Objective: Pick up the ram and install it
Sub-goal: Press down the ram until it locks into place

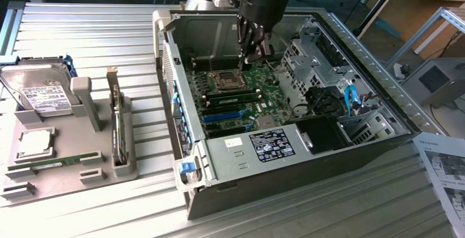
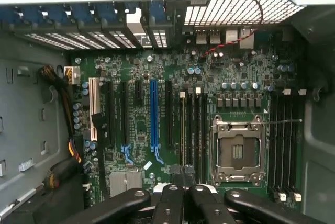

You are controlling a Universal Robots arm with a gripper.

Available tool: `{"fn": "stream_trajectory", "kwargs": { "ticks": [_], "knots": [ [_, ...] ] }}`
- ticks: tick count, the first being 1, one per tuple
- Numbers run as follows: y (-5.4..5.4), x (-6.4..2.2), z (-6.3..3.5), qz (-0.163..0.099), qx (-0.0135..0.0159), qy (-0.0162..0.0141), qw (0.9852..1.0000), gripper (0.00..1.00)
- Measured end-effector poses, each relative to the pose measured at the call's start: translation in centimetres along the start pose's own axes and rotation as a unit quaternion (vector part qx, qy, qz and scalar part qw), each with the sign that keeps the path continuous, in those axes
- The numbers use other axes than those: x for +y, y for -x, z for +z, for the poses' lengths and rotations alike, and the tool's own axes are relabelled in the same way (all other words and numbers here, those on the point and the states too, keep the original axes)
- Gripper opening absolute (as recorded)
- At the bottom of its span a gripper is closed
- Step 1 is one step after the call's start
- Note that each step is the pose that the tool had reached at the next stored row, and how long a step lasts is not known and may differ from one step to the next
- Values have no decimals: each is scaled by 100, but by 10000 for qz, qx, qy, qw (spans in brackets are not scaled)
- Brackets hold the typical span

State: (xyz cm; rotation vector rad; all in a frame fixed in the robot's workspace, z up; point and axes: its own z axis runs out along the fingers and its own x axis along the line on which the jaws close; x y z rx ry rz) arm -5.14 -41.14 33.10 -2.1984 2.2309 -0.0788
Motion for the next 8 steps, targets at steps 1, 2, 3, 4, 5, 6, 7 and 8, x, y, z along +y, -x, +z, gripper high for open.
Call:
{"fn": "stream_trajectory", "kwargs": {
  "ticks": [1, 2, 3, 4, 5, 6, 7, 8],
  "knots": [
    [0, -18, 0, 0, 1, 0, 10000, 11],
    [0, -41, 2, 0, 0, 0, 10000, 11],
    [1, -58, 2, 0, 0, 0, 10000, 11],
    [1, -74, 3, 0, 0, 0, 10000, 11],
    [1, -91, 3, 0, 0, 0, 10000, 11],
    [2, -112, 5, 0, 0, 0, 10000, 11],
    [2, -126, 5, 0, 0, 0, 10000, 11],
    [2, -137, 5, 0, 0, 0, 10000, 11]
  ]
}}
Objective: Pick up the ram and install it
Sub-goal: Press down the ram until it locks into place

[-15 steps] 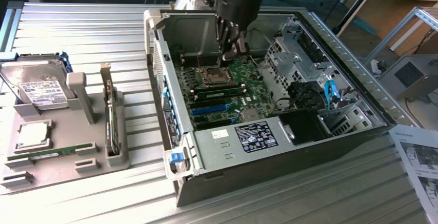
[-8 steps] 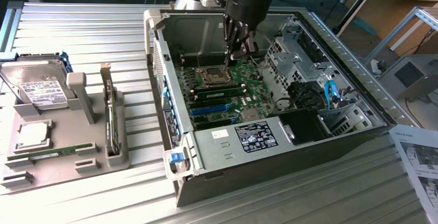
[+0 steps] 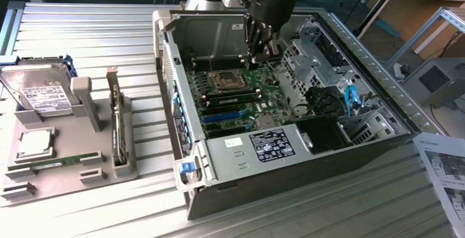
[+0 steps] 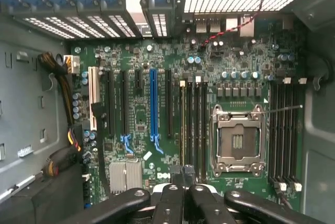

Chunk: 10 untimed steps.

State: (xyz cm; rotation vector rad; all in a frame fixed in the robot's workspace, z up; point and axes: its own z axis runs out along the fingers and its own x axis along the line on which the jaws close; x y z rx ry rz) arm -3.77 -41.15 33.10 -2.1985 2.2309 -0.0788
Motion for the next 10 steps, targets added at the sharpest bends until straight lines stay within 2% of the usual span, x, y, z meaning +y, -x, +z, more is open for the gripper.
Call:
{"fn": "stream_trajectory", "kwargs": {
  "ticks": [10],
  "knots": [
    [-1, -2, -34, 0, 1, 1, 10000, 11]
  ]
}}
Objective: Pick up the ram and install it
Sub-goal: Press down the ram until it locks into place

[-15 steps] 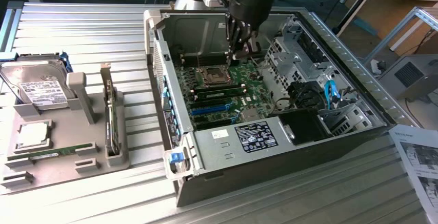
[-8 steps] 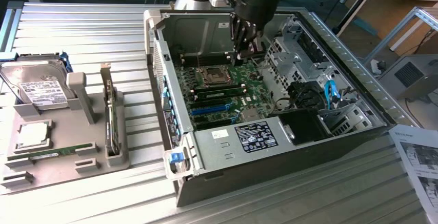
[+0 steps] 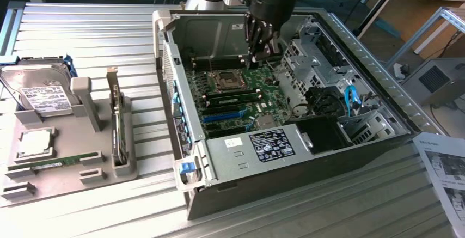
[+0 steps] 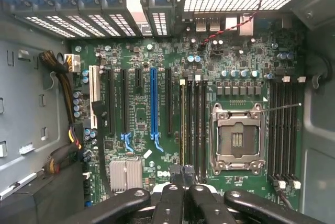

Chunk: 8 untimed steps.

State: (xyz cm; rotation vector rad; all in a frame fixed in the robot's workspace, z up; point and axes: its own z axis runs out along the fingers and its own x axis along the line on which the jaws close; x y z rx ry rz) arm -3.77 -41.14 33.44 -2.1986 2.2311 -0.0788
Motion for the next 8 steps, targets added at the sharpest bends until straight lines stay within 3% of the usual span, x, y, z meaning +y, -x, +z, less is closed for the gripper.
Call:
{"fn": "stream_trajectory", "kwargs": {
  "ticks": [8],
  "knots": [
    [-1, -2, -42, 0, 7, 2, 10000, 11]
  ]
}}
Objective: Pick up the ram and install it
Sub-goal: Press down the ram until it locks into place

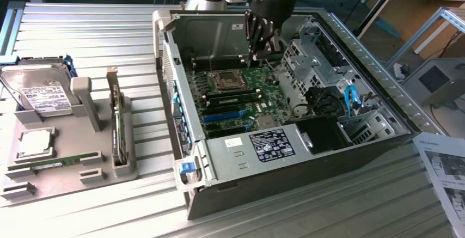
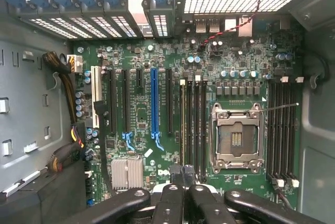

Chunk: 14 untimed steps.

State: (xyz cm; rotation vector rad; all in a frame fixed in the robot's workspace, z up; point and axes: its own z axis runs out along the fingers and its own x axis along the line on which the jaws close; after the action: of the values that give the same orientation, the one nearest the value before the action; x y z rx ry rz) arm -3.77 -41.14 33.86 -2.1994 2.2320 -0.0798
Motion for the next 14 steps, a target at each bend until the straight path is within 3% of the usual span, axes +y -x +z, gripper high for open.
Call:
{"fn": "stream_trajectory", "kwargs": {
  "ticks": [14],
  "knots": [
    [0, 0, -1, 0, 1, 0, 10000, 11]
  ]
}}
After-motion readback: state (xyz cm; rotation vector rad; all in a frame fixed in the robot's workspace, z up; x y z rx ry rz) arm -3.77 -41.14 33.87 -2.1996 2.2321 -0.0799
